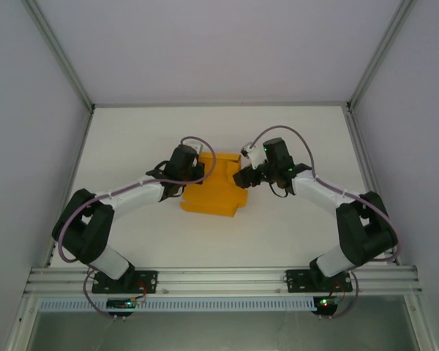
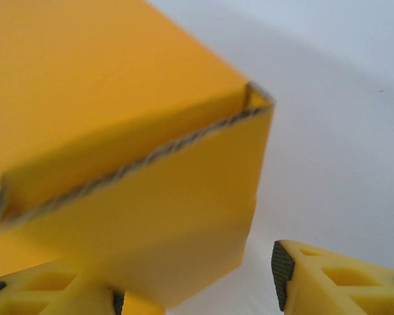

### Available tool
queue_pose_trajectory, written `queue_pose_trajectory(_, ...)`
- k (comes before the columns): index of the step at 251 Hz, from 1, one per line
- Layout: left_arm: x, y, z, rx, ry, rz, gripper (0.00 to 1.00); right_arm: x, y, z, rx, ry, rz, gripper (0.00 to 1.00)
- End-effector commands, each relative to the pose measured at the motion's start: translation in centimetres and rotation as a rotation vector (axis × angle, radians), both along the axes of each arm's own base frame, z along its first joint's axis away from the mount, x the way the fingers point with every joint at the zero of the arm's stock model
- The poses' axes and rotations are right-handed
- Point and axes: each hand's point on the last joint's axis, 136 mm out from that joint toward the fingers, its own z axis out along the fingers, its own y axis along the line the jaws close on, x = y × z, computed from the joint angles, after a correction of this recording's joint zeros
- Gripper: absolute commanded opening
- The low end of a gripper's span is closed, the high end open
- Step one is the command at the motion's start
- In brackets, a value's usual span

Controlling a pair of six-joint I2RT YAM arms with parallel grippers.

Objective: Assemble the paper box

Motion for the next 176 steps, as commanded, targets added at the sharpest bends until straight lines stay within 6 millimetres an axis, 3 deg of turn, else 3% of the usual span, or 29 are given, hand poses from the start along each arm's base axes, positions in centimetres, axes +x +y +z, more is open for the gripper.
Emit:
queue_pose_trajectory(1,0.2,-1.9,1.4,-0.033,-0.022,-0.038,0.00,3.5,-0.4,0.8,-0.010,-0.061,-0.206,0.59)
queue_pose_trajectory(21,0.5,-1.8,1.2,-0.006,-0.022,-0.017,0.00,4.4,-0.6,0.5,-0.015,-0.065,-0.318,0.57)
queue_pose_trajectory(62,0.5,-2.0,0.7,0.025,-0.012,-0.001,0.00,5.1,-1.4,0.3,-0.086,-0.102,-0.477,0.33)
queue_pose_trajectory(97,0.7,-2.1,0.7,0.033,-0.013,0.022,0.00,5.3,-3.5,-0.6,-0.259,-0.091,-0.606,0.21)
queue_pose_trajectory(135,0.8,-2.1,0.5,0.035,-0.008,0.031,0.00,4.3,-3.8,-2.3,-0.302,-0.016,-0.612,0.23)
queue_pose_trajectory(176,1.0,-1.4,0.4,0.051,-0.009,0.069,0.00,3.9,-4.4,-1.8,-0.315,-0.025,-0.617,0.33)
